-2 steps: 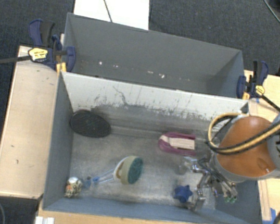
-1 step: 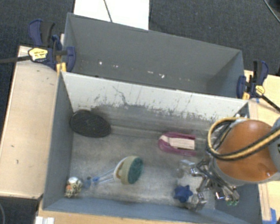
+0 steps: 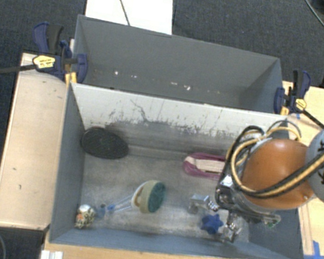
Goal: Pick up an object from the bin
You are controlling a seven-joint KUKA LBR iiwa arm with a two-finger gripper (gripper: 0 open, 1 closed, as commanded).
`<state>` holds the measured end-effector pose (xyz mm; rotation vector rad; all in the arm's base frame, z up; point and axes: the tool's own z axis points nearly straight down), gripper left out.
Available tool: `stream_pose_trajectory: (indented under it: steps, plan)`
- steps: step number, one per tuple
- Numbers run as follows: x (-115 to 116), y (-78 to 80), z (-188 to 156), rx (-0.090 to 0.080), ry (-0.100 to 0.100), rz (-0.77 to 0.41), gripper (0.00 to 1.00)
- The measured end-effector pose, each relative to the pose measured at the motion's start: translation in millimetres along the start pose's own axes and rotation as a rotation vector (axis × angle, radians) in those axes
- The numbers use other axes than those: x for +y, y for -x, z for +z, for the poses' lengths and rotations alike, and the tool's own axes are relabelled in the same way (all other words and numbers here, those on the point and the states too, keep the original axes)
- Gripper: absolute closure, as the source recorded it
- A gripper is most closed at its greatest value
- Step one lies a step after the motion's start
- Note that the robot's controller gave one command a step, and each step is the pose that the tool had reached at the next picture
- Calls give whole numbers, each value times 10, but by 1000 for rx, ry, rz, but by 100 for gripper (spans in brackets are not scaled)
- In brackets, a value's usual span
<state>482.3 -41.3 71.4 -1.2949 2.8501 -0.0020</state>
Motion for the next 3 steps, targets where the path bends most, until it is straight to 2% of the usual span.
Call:
stream_pose_trajectory:
  steps: [1, 2, 3]
  plan:
    - [6, -21, 9, 5, 3, 0, 100]
    - [-317, 99, -1218, 3, -3, -21, 100]
    - [-508, -107, -2167, 5, -1, -213, 100]
